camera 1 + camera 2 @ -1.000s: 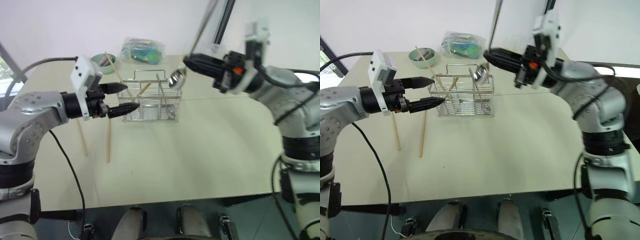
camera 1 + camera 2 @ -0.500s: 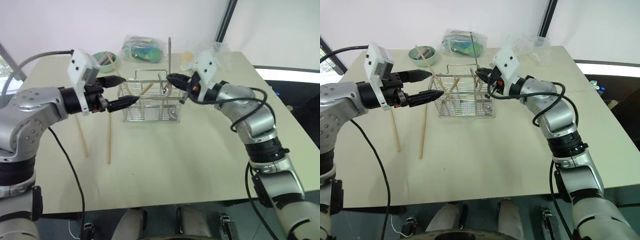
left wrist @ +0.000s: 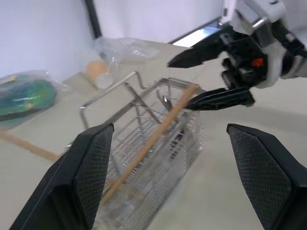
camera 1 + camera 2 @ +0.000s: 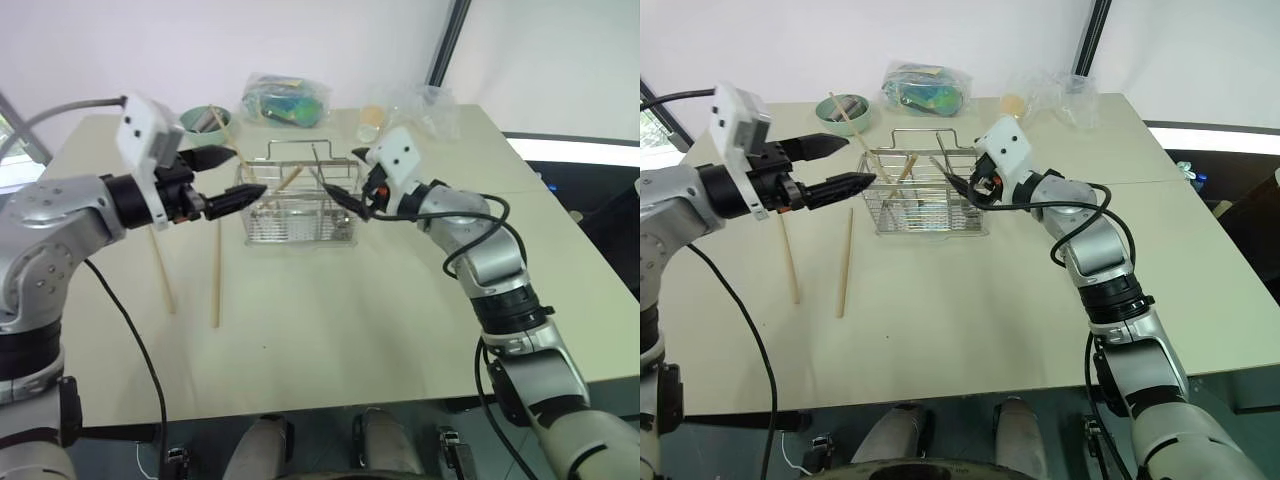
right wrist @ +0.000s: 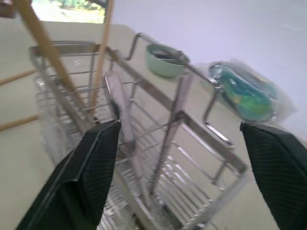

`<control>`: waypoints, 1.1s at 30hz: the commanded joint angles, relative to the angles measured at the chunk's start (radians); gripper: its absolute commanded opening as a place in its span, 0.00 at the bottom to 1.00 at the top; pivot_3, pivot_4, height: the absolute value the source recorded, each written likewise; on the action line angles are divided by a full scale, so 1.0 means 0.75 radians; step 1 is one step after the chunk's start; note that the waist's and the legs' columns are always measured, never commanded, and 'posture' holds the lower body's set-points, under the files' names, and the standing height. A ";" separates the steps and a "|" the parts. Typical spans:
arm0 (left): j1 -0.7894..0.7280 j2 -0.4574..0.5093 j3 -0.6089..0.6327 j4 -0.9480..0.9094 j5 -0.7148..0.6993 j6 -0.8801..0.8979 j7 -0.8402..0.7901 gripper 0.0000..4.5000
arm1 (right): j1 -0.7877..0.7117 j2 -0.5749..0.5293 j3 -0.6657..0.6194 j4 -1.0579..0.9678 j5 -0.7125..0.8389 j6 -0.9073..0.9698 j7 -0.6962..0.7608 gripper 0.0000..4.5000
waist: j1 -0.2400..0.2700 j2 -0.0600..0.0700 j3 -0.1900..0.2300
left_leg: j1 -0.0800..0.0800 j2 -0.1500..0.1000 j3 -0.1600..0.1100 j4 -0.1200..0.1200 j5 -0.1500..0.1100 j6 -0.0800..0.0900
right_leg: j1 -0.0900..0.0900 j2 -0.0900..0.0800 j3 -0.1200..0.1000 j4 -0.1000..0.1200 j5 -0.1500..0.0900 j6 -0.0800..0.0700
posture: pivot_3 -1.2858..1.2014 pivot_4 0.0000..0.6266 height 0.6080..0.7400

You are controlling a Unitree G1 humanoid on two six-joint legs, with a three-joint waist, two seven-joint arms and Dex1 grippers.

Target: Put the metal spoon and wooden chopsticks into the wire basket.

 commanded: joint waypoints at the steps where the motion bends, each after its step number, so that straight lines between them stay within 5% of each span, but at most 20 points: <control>1: -0.006 0.003 0.223 0.006 -0.054 0.053 0.135 0.88 | -0.032 -0.024 -0.181 -0.186 0.115 0.080 -0.013 0.86 | 0.001 0.000 0.000 | 0.000 0.000 0.000 0.000 0.000 0.000 | 0.000 0.000 0.000 0.000 0.000 0.000 | 0.52 0.24 0.26; 8: -0.139 -0.140 0.530 0.136 -0.124 0.185 0.633 0.88 | -0.001 -0.121 -0.523 -0.467 0.569 0.447 0.044 0.86 | 0.011 -0.001 0.000 | 0.003 0.000 -0.004 0.000 0.000 0.000 | 0.002 0.000 -0.002 -0.001 0.000 0.000 | 0.52 0.24 0.26; 15: -0.141 -0.184 0.435 0.408 0.182 0.316 1.015 0.88 | 0.163 -0.296 -0.655 -0.652 0.920 0.663 0.159 0.86 | 0.010 -0.002 -0.001 | 0.010 0.000 -0.001 -0.001 -0.002 0.003 | 0.011 0.000 -0.001 -0.002 -0.001 0.001 | 0.52 0.24 0.26; 24: -0.294 -0.263 0.208 0.891 0.397 0.442 1.034 0.88 | 0.332 -0.326 -0.610 -0.789 1.042 0.663 0.144 0.86 | 0.020 -0.004 -0.001 | 0.008 0.000 0.000 -0.001 -0.002 0.002 | 0.008 -0.002 -0.001 -0.003 -0.001 0.002 | 0.52 0.24 0.26; 33: -0.389 -0.303 0.158 1.215 0.508 0.532 0.994 0.88 | 0.397 -0.311 -0.615 -0.839 1.117 0.633 0.067 0.86 | 0.036 -0.004 -0.002 | 0.007 0.000 0.001 -0.004 -0.003 0.001 | 0.005 -0.002 -0.001 -0.003 -0.001 0.002 | 0.52 0.24 0.26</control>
